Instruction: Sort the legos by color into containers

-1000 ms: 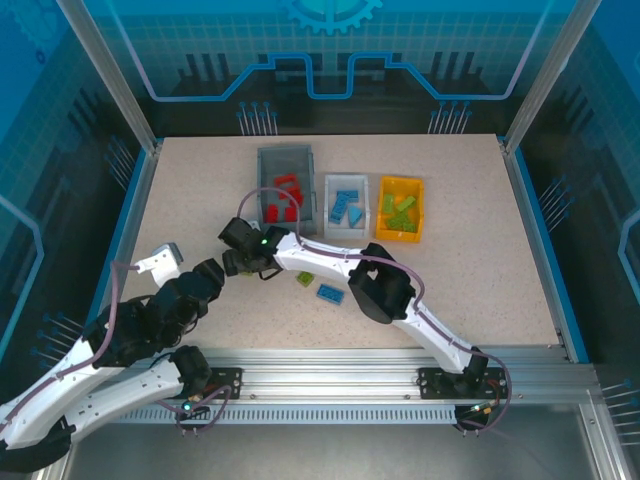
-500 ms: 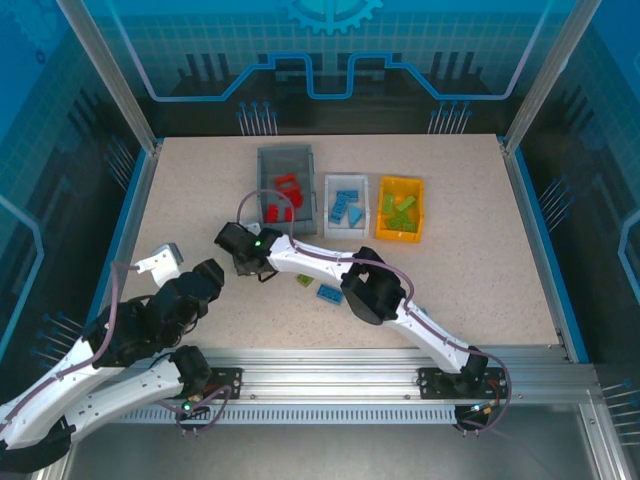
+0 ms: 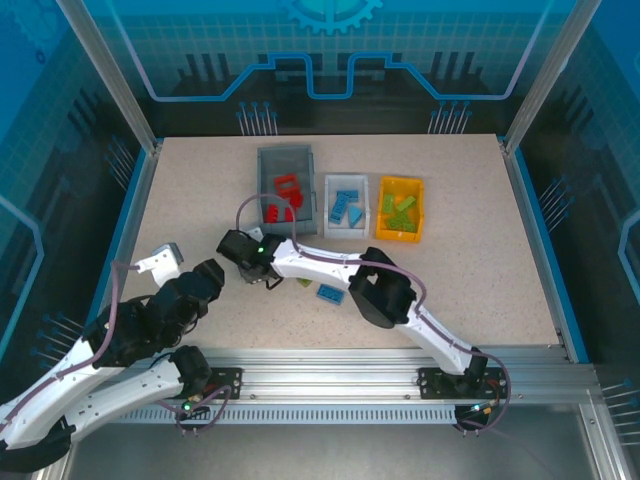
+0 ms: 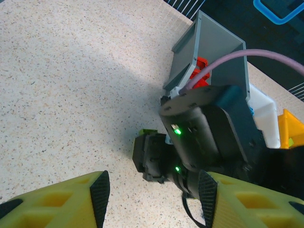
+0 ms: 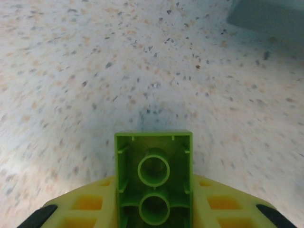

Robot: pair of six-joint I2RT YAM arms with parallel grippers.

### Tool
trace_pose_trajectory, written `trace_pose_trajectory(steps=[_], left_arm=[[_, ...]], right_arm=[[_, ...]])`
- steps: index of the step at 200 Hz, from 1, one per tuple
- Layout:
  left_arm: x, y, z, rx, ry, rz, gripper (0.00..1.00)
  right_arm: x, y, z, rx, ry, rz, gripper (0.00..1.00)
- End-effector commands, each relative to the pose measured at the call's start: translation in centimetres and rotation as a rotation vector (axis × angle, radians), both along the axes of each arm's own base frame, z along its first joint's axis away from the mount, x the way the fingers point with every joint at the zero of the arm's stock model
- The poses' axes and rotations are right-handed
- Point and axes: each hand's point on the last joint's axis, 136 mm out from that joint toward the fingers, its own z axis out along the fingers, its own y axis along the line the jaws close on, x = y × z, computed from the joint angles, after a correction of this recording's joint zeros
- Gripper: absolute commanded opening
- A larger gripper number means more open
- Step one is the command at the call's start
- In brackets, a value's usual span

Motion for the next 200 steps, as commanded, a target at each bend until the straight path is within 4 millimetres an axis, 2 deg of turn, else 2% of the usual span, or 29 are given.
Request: trace_pose_trajectory(steps=[1,11,33,61,80,93,115,131,149,173,200], left_arm=[[0.8,-1.7,1.8,0.002,-0.041,-0.079,0.56],[1.3,-2.9,2.5,0.006,-0.050,-0.129,0.56],[2.7,-6.9,4.2,0.018,-0.057,-0.265,0.57],[5.0,-14.2,5.3,-0.013,-0.053,-0.479,0.57],[6.4,-19.1,4.9,-0.051,-0.035,-0.602,0.57],[7.3,-22.1,3.8,-0.056,0.002,-0.667,0.57],[7.9,-26.5,2.4,-0.038,0.038,-0.769,0.57],[8.0,-29.1,1.2,-0.024,0.061,-0.828,0.56],[8.0,-30.9,-0.2,-0.007,0.091,-0.857,0.56],[8.1,-32.3,-1.0,0.012,0.106,-0.863,0.56],[7.3,-34.8,0.3,0.054,0.036,-0.923,0.57]], right_arm=[[-1.4,-0.1,10.0,0.126,-0.152,0.054,0.22],[-1.6,-1.7,11.8,0.156,-0.165,0.036,0.22],[-1.3,-6.9,13.6,0.167,-0.172,-0.042,0.22],[0.9,-15.9,14.4,0.175,-0.156,-0.209,0.22],[3.2,-22.4,14.2,0.156,-0.144,-0.329,0.23],[5.1,-26.7,13.4,0.114,-0.119,-0.408,0.23],[8.2,-32.1,12.0,0.080,-0.085,-0.509,0.23],[10.5,-34.7,11.0,0.073,-0.063,-0.559,0.23],[12.8,-36.4,9.7,0.086,-0.023,-0.588,0.24],[15.4,-37.1,8.0,0.106,0.044,-0.589,0.24],[17.5,-37.0,6.0,0.145,0.110,-0.585,0.26]])
